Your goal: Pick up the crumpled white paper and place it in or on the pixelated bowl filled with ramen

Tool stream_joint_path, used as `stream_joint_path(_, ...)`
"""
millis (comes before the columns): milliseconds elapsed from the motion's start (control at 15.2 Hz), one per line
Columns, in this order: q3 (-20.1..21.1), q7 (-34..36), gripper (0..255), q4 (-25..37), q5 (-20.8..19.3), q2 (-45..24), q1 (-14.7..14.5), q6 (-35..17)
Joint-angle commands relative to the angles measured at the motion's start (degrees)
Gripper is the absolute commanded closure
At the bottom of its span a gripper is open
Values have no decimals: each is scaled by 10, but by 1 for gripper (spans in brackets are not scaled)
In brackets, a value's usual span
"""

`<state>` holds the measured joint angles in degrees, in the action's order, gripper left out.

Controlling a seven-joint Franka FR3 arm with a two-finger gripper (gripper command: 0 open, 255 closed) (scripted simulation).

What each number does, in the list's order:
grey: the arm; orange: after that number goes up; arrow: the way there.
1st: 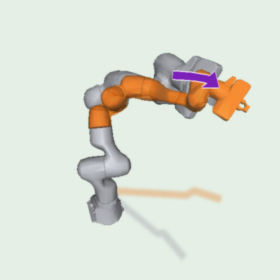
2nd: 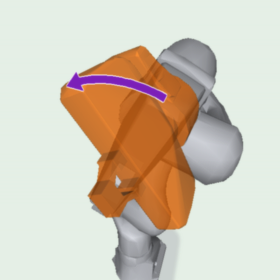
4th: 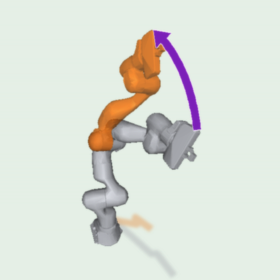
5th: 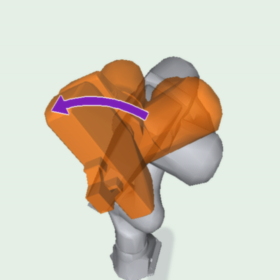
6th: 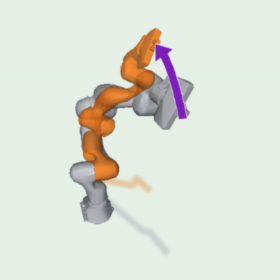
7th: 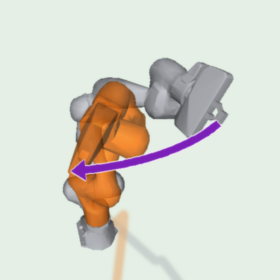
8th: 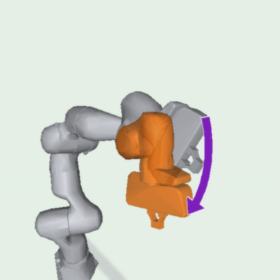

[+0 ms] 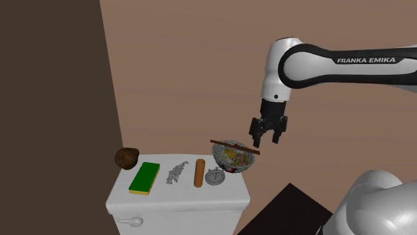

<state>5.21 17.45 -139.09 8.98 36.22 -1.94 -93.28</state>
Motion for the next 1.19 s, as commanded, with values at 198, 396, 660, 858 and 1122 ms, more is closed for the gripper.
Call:
stream_joint_path(198,59,79,0,38,21,-79,-12,-57)
stream_joint_path(396,92,126,0,70,22,-134,-16,-89)
stream_joint_path(660,131,192,0,122,8,-214,-19,-125)
stream_joint_path(858,155,245,0,170,-14,-279,-23,-146)
stream_joint_path(1122,179,317,0,246,-56,-372,-34,-161)
